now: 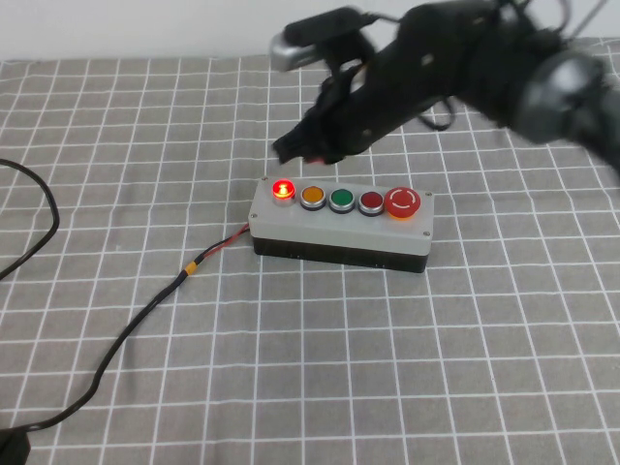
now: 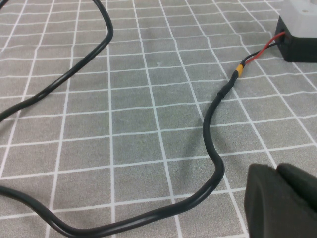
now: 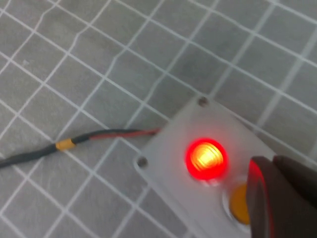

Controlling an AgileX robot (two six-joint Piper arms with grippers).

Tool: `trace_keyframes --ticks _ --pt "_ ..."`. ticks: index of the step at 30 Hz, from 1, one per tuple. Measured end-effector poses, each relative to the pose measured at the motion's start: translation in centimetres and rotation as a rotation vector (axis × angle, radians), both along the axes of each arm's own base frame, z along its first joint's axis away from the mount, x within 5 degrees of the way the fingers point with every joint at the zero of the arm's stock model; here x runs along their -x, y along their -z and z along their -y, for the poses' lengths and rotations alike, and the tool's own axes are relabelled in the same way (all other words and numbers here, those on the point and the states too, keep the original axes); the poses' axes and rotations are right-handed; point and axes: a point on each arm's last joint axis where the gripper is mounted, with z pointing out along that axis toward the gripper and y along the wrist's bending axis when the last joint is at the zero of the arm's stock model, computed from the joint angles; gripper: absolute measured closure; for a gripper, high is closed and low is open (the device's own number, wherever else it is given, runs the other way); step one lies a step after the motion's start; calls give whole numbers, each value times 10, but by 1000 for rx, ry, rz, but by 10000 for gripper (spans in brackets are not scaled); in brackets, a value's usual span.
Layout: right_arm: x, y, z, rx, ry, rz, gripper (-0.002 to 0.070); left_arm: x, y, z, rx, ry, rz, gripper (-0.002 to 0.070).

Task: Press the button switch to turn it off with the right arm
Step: Press the button to turn off

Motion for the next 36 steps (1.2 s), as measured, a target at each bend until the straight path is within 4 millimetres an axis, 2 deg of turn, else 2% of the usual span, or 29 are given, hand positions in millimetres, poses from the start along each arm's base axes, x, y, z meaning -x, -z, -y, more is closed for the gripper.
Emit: trace_keyframes --ticks 6,11,36 --pt "-16 28 -25 6 -25 -16 692 0 0 0 0 0 0 678" --pt "-24 42 -33 5 -27 -30 692 0 0 0 0 0 0 678" --pt "-25 50 -36 18 -37 -69 692 0 0 0 0 0 0 678"
